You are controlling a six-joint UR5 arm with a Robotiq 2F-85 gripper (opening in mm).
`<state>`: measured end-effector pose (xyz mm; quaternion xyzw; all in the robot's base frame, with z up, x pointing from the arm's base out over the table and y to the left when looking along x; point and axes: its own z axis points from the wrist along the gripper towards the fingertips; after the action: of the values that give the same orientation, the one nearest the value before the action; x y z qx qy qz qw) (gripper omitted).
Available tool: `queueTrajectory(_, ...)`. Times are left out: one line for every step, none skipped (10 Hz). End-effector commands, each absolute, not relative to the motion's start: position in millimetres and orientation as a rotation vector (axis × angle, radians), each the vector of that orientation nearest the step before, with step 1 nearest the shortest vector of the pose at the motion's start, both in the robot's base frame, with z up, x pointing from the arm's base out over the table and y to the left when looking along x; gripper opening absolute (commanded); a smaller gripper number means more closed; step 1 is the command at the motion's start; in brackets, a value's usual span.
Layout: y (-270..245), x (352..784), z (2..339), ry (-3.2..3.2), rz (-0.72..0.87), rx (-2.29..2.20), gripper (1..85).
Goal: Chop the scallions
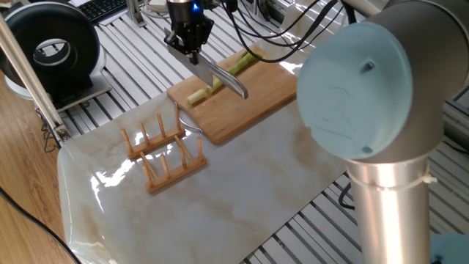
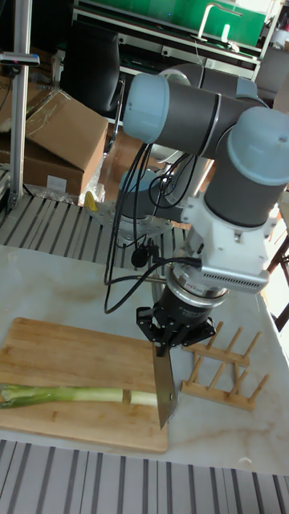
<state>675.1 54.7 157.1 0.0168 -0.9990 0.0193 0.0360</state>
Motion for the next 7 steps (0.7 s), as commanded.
queueTrajectory(53.4, 681.9, 164.2, -3.113, 0.127, 0.069, 1.0)
queueTrajectory(53.7, 681.5, 164.6, -3.113, 0.124, 0.073, 1.0)
queueTrajectory(54.1, 680.0, 164.9, -3.108, 0.119, 0.078, 1.0)
queueTrajectory(55.3, 678.8, 164.8, -3.103, 0.111, 0.087, 1.0)
queueTrajectory(54.5, 677.3, 164.8, -3.096, 0.115, 0.101, 1.0)
queueTrajectory(54.2, 675.7, 164.9, -3.09, 0.117, 0.105, 1.0)
queueTrajectory(53.1, 674.2, 164.9, -3.083, 0.123, 0.111, 1.0)
